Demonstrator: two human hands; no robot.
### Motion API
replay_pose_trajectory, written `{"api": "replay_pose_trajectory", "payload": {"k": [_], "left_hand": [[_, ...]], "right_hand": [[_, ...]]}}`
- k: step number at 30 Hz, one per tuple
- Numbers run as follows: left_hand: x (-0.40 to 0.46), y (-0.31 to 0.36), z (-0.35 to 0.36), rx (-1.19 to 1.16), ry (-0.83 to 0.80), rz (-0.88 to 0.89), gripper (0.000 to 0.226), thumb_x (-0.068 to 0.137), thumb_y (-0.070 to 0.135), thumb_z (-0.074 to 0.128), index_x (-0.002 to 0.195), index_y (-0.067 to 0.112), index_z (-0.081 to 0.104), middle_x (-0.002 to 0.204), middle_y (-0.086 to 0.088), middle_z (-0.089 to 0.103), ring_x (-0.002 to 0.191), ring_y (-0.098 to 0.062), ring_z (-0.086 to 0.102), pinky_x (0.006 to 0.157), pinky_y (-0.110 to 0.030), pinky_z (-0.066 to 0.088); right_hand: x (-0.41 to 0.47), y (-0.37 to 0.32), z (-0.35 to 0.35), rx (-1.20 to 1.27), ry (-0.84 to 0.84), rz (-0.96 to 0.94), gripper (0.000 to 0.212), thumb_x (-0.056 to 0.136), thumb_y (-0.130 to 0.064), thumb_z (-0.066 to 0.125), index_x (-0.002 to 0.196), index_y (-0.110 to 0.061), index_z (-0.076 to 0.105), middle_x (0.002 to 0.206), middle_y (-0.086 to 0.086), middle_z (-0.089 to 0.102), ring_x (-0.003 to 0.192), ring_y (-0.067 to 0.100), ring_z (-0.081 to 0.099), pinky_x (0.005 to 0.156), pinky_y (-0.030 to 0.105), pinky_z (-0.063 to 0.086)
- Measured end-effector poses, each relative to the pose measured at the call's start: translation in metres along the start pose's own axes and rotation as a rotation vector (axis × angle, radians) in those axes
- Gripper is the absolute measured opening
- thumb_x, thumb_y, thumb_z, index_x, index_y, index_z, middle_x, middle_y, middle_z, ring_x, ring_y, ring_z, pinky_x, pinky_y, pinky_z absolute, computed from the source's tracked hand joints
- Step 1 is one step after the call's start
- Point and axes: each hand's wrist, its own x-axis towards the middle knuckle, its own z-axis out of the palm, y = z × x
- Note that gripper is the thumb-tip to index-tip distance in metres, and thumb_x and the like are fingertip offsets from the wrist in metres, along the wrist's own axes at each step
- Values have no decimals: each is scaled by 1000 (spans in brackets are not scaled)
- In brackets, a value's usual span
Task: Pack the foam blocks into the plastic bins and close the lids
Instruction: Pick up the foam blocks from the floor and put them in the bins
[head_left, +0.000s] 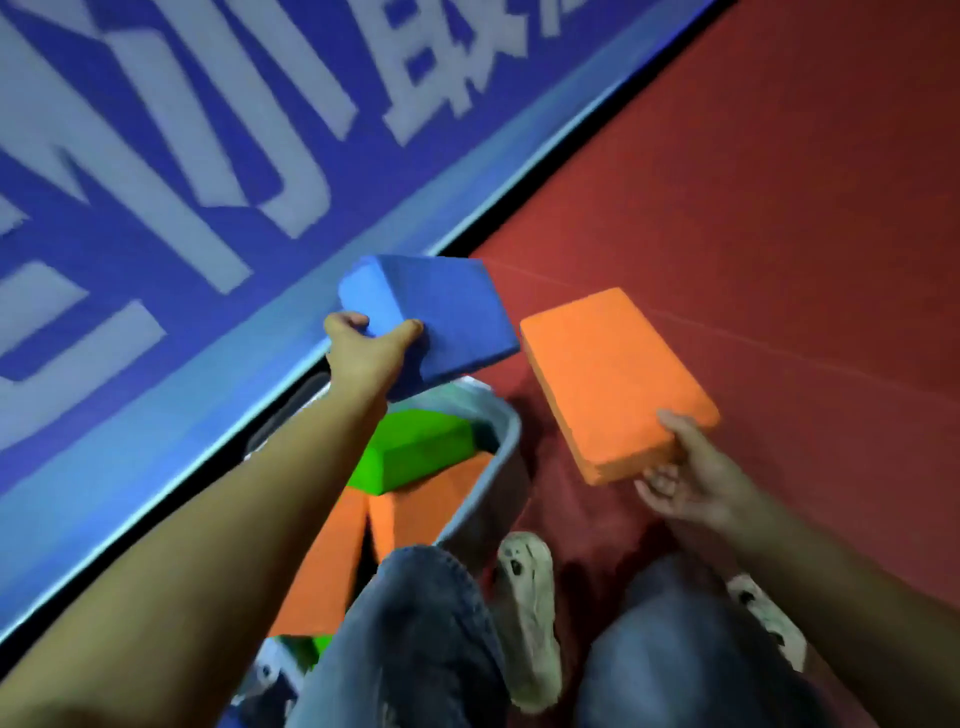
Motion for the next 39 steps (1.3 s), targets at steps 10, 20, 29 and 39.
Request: {"api": "replay_pose_trajectory", "payload": {"k": [10, 20, 29, 39], "left_hand": [[-17, -54, -202, 4, 200, 9, 58, 59, 44, 72, 102, 23, 40, 111, -3, 48, 106, -29, 54, 92, -42, 48], [80, -118, -220, 526, 239, 345, 82, 63, 38, 72, 137, 20, 41, 129, -3, 48, 119, -27, 45, 93, -45, 36], [104, -172, -211, 1020, -321, 508, 85, 65, 44, 64, 140, 30, 26, 133, 4, 38, 119, -29, 46, 90, -52, 40], [80, -160, -189, 925, -516, 99, 66, 86, 57, 54, 142, 26, 38, 138, -1, 44, 126, -27, 44, 101, -45, 40]], "right_hand": [[-60, 59, 184, -279, 53, -378, 65, 70, -29, 81, 122, -18, 44, 121, 2, 55, 110, 23, 53, 89, 38, 47], [51, 102, 304, -1629, 296, -1170, 91, 63, -44, 82, 137, -21, 33, 129, 4, 46, 114, 30, 45, 91, 41, 40], [108, 92, 283, -2147, -148, -603, 102, 60, -79, 43, 147, -30, 23, 149, 0, 33, 137, 26, 31, 111, 35, 27], [92, 95, 273, -2122, -190, -682, 77, 83, -40, 63, 148, -18, 26, 147, 12, 34, 135, 28, 35, 111, 31, 29]]}}
